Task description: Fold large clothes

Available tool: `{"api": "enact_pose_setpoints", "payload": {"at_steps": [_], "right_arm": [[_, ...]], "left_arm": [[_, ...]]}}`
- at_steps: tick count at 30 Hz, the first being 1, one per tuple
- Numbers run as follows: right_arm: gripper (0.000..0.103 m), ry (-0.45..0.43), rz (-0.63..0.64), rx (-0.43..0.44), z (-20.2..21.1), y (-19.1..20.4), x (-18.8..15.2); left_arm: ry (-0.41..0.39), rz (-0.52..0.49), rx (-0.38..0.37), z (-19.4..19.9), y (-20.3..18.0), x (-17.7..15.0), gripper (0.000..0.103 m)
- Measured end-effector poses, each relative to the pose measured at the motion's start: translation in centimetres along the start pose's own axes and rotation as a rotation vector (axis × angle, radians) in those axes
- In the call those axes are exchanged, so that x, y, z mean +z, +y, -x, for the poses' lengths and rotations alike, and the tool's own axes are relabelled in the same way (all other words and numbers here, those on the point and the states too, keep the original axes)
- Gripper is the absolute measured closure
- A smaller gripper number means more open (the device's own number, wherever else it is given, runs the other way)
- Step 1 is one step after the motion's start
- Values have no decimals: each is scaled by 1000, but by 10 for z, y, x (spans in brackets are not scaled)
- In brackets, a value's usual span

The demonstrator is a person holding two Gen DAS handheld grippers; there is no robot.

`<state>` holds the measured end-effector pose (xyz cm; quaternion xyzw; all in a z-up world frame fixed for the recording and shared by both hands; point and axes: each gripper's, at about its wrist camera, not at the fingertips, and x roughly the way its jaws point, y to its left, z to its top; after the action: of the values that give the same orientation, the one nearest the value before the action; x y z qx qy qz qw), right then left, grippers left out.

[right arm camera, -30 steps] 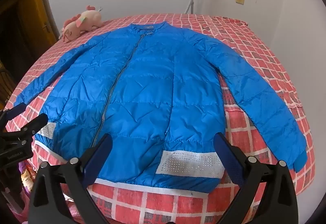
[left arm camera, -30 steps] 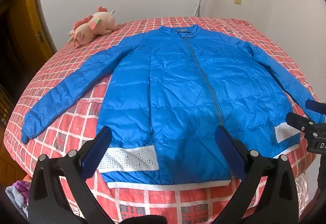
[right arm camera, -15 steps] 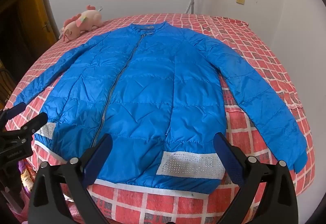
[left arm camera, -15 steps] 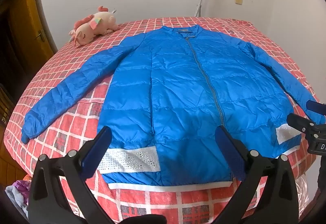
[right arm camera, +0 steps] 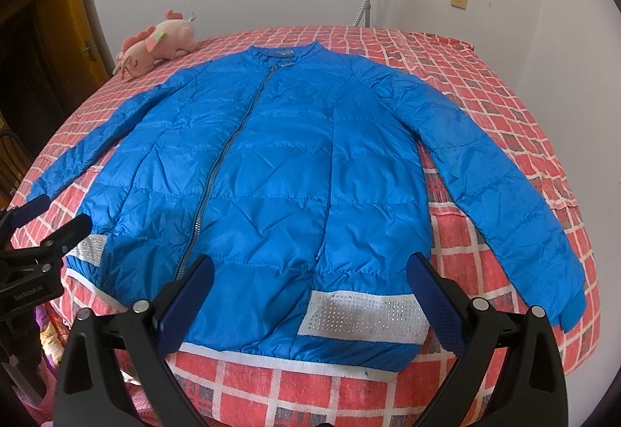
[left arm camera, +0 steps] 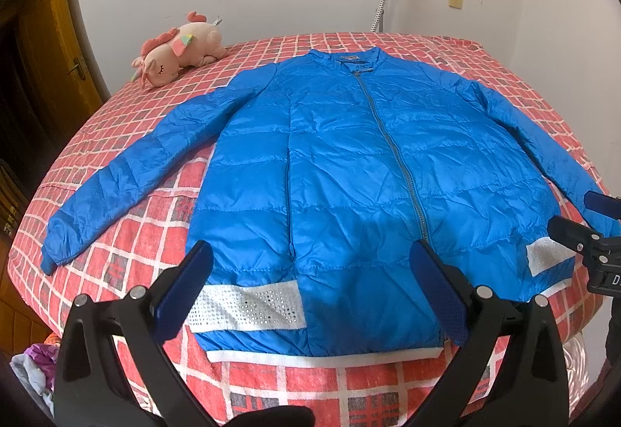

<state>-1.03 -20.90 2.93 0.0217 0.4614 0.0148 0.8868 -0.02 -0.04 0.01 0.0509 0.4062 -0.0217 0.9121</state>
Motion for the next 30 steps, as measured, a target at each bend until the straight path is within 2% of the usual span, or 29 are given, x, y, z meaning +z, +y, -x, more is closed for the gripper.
{"api": "enact_pose_setpoints", "payload": {"at_steps": [30], "right_arm": [[4, 0, 0, 2, -1, 0, 1]], "left_arm": [[0, -1, 3, -6, 6, 2, 3]]}}
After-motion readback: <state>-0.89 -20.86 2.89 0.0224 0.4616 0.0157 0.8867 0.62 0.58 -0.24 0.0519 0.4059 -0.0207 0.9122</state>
